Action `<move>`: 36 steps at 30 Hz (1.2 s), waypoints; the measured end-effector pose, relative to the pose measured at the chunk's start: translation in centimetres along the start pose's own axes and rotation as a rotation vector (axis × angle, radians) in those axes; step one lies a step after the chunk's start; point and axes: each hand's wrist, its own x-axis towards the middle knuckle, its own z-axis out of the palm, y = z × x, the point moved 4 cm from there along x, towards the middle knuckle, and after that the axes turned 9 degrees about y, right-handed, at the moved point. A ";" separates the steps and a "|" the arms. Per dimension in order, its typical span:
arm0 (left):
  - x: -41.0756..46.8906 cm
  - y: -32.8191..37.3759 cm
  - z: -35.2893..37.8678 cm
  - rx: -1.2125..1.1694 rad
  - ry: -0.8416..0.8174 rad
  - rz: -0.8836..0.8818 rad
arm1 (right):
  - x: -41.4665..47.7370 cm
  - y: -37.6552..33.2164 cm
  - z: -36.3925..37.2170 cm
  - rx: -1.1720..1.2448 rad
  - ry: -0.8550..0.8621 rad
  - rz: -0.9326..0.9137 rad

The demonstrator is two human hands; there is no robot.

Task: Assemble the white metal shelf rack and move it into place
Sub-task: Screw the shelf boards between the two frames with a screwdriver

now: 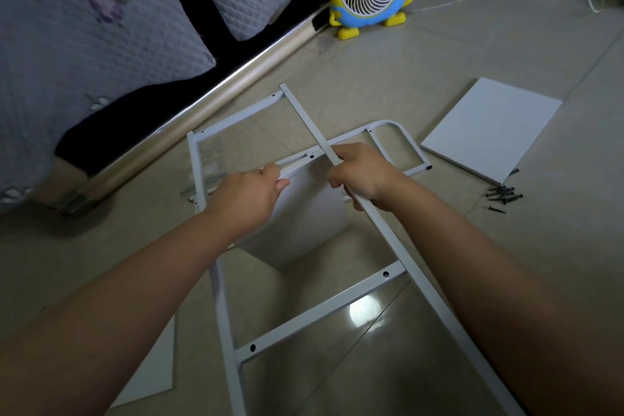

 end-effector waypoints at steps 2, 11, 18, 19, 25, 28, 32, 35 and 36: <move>0.0 0.0 0.0 -0.006 0.004 0.007 | 0.0 0.0 0.0 -0.016 -0.001 -0.005; -0.1 0.2 -0.2 0.017 -0.016 -0.025 | 0.4 -0.2 0.0 -0.038 -0.008 0.005; -0.2 -0.1 -0.4 -0.018 -0.020 0.006 | 1.1 -0.4 -0.1 -0.085 -0.015 -0.015; -0.2 -0.1 -0.4 -0.019 -0.022 -0.001 | 1.1 -0.4 -0.1 -0.095 -0.020 -0.022; -0.4 0.1 -0.4 -0.020 -0.016 -0.034 | 1.3 -0.8 -0.2 -0.141 -0.052 -0.069; -0.6 0.4 -0.5 0.020 -0.016 -0.040 | 1.3 -0.8 -0.2 -0.141 -0.060 -0.076; -0.6 0.6 -0.5 0.013 -0.020 -0.067 | 1.4 -0.6 -0.2 -0.132 -0.048 -0.065; -0.6 0.7 -0.5 0.020 -0.030 -0.081 | 1.4 -0.2 0.0 -0.142 -0.045 -0.061; -0.6 0.7 -0.5 0.026 -0.033 -0.079 | 1.6 0.0 0.0 -0.146 -0.044 -0.066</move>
